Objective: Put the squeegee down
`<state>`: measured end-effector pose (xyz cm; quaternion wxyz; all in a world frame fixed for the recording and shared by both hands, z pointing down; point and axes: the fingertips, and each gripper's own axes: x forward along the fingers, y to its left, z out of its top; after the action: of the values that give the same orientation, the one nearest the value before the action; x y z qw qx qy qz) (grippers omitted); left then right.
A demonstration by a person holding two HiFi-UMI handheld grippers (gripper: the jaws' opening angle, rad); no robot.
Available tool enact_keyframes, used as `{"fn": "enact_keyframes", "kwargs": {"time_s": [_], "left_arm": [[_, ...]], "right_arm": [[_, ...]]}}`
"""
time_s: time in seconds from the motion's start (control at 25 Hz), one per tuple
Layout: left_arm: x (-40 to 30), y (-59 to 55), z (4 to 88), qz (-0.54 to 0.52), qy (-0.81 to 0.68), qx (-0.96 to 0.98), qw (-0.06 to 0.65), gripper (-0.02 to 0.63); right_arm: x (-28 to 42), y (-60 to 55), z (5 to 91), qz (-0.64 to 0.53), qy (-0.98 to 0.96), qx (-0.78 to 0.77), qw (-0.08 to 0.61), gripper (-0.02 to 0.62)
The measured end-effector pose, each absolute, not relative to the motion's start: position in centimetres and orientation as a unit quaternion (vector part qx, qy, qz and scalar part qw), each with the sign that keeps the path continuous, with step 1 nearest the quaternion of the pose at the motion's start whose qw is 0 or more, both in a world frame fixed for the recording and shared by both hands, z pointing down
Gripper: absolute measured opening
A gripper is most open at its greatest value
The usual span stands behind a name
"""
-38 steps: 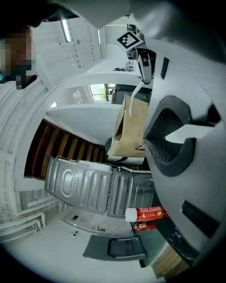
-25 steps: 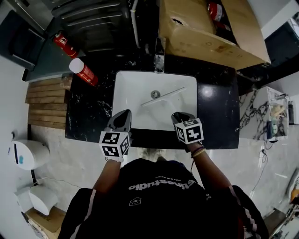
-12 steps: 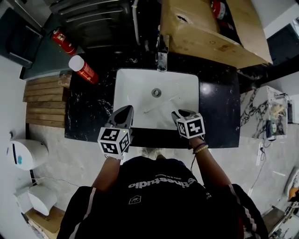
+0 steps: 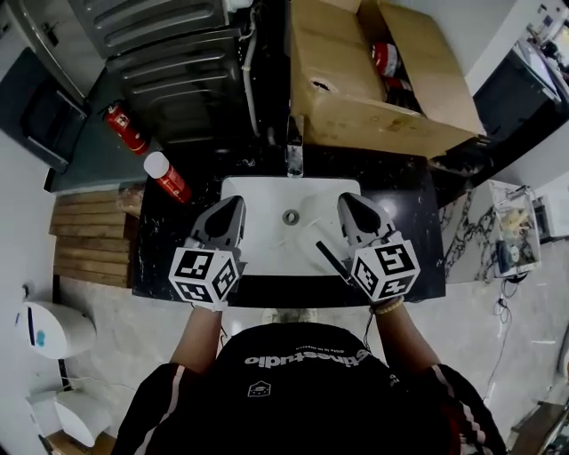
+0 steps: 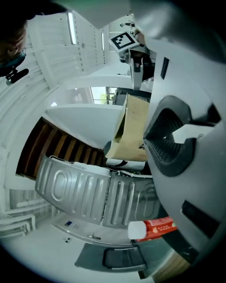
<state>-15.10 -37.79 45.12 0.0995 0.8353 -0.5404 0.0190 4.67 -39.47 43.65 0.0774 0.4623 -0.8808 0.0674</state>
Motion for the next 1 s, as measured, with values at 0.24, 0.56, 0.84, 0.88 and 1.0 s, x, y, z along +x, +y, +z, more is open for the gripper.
{"fn": "enact_keyframes", "kwargs": {"time_s": [0.24,0.56,0.84,0.88,1.0], "left_arm": [[-14.1,-38.5,39.4,-0.012,-0.529,0.847,0.042,0.012],[-13.5,-37.6,36.1,-0.050,-0.526,0.849,0.008,0.012],[-14.2,-37.0,35.9,-0.044,-0.531,0.846,-0.005,0.012],[-14.1,-36.9,35.9,-0.044,-0.531,0.846,-0.006,0.012],[-14.0,-36.5,36.1,-0.043,-0.527,0.849,-0.008,0.012]], "right_arm": [[5.5,-38.9,37.1,0.012,-0.874,0.486,0.007,0.040],[6.3,-38.5,36.6,0.017,-0.866,0.499,0.011,0.037],[5.7,-38.0,36.4,0.017,-0.869,0.495,0.008,0.037],[5.8,-38.0,36.4,0.018,-0.868,0.496,0.006,0.037],[5.6,-37.8,36.3,0.020,-0.868,0.496,0.003,0.037]]}}
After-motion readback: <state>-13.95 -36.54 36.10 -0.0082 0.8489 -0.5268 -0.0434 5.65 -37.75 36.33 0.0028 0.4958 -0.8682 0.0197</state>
